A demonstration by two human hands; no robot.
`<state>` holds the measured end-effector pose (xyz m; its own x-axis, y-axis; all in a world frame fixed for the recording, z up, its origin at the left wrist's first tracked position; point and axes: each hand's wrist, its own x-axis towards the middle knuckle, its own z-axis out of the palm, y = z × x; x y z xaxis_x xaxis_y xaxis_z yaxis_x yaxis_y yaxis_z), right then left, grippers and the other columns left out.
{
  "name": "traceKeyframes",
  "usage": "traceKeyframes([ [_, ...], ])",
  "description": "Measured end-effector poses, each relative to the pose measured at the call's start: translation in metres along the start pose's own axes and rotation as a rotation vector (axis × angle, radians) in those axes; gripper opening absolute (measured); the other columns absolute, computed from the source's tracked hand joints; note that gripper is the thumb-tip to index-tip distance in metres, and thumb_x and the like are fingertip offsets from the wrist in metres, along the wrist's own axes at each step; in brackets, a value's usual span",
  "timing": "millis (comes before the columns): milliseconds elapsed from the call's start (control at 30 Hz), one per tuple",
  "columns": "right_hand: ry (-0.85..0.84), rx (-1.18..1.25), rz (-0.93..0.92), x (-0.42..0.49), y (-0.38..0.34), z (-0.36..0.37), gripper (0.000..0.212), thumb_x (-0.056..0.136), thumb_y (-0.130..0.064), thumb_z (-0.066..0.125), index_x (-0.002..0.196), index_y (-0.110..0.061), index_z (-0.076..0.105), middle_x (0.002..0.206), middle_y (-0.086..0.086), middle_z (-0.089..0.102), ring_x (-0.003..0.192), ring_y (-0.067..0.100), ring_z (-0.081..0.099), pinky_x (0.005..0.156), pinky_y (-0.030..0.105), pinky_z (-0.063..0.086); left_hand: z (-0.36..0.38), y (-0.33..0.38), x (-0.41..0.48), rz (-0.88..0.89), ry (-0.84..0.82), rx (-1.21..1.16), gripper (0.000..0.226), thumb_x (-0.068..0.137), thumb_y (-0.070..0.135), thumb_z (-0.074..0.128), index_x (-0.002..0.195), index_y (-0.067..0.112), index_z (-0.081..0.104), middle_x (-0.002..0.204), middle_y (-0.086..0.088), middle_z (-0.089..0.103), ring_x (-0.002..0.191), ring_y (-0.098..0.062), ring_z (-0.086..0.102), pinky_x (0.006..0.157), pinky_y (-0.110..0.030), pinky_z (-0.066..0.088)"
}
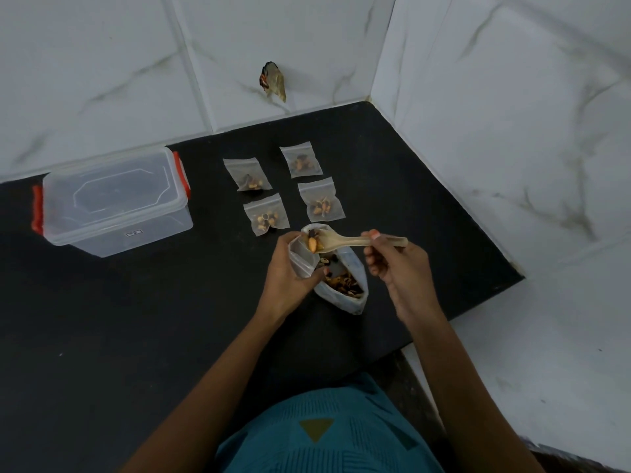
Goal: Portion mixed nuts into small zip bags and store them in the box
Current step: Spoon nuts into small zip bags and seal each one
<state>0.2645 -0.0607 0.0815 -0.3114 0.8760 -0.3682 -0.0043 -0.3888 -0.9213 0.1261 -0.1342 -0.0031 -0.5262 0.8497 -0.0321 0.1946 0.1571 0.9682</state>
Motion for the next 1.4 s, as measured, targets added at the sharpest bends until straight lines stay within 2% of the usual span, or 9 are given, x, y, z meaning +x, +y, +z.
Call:
traceKeyframes([
  [133,-0.009,-0.249,-0.170,-0.004,0.006,0.010,0.011,0.089,-0.013,0.057,0.082,-0.015,0.065,0.063,-0.002,0.062,0.052,-0.001,0.056,0.049,0.012,0.045,0.001,0.004,0.001,0.030,0.007,-0.022,0.061,0.072,0.006,0.075,0.121,0.020,0.042,0.110,0.016,0.047,0.100,0.021,0.045,0.081,0.001,0.038],
  [333,-0.142,-0.599,-0.455,-0.009,0.021,0.025,0.008,0.087,-0.008,0.060,0.087,-0.013,0.067,0.071,-0.018,0.059,0.065,-0.010,0.059,0.060,0.006,0.046,0.004,0.011,-0.001,0.110,0.024,-0.036,0.052,0.073,0.014,0.076,0.114,0.021,0.045,0.108,0.010,0.054,0.098,0.006,0.054,0.080,-0.010,0.045],
  [500,-0.187,-0.829,-0.660,-0.003,0.025,0.024,0.017,0.087,-0.008,0.060,0.101,-0.002,0.066,0.094,0.006,0.067,0.081,0.001,0.057,0.071,0.006,0.044,0.002,0.012,-0.003,0.110,0.066,-0.023,0.046,0.078,0.015,0.072,0.112,0.024,0.043,0.104,0.015,0.054,0.094,0.011,0.053,0.077,-0.006,0.044],
  [633,-0.180,-0.787,-0.782,-0.003,0.026,0.022,0.014,0.083,-0.002,0.063,0.096,0.001,0.067,0.090,0.012,0.069,0.082,-0.003,0.056,0.073,0.002,0.044,0.001,0.011,-0.005,0.115,0.064,-0.044,0.048,0.078,0.013,0.072,0.115,0.020,0.042,0.107,0.015,0.052,0.099,0.009,0.053,0.080,-0.008,0.044],
  [800,-0.174,-0.723,-0.902,-0.004,0.024,0.016,0.021,0.082,-0.015,0.058,0.093,0.001,0.067,0.085,0.010,0.067,0.086,-0.004,0.054,0.073,0.000,0.043,0.000,0.015,-0.006,0.152,0.042,-0.112,0.056,0.071,0.034,0.069,0.115,0.012,0.043,0.110,0.012,0.052,0.104,0.004,0.053,0.084,-0.008,0.042],
  [1067,-0.268,-0.721,-1.008,-0.001,0.028,0.008,0.019,0.083,-0.012,0.056,0.091,0.001,0.068,0.087,0.010,0.068,0.085,0.009,0.060,0.076,0.018,0.050,0.001,0.013,-0.006,0.141,0.030,-0.113,0.063,0.067,0.039,0.067,0.117,0.009,0.043,0.112,0.006,0.051,0.107,0.005,0.050,0.089,-0.008,0.039],
  [1233,-0.300,-0.750,-1.028,0.004,0.034,0.006,0.020,0.084,-0.012,0.055,0.092,0.002,0.068,0.088,0.011,0.068,0.086,0.008,0.059,0.079,0.018,0.050,0.002,0.010,-0.003,0.122,0.046,-0.093,0.063,0.066,0.035,0.071,0.116,0.008,0.044,0.109,0.008,0.052,0.103,0.004,0.051,0.087,-0.009,0.040],
  [1300,-0.241,-0.672,-0.950,0.002,0.032,0.005,0.019,0.083,-0.013,0.056,0.095,-0.002,0.066,0.087,0.005,0.067,0.085,0.002,0.060,0.075,0.013,0.050,0.002,0.008,-0.001,0.103,0.039,-0.088,0.058,0.069,0.020,0.077,0.115,0.012,0.043,0.110,0.009,0.052,0.103,0.006,0.051,0.086,-0.007,0.039],
  [1400,-0.092,-0.448,-0.646,-0.006,0.024,0.007,0.008,0.085,-0.011,0.060,0.093,-0.013,0.064,0.077,-0.011,0.062,0.069,-0.009,0.060,0.063,0.006,0.047,0.001,0.004,0.000,0.079,0.043,-0.083,0.057,0.073,0.004,0.075,0.116,0.019,0.041,0.113,0.009,0.051,0.106,0.006,0.050,0.087,-0.006,0.039],
])
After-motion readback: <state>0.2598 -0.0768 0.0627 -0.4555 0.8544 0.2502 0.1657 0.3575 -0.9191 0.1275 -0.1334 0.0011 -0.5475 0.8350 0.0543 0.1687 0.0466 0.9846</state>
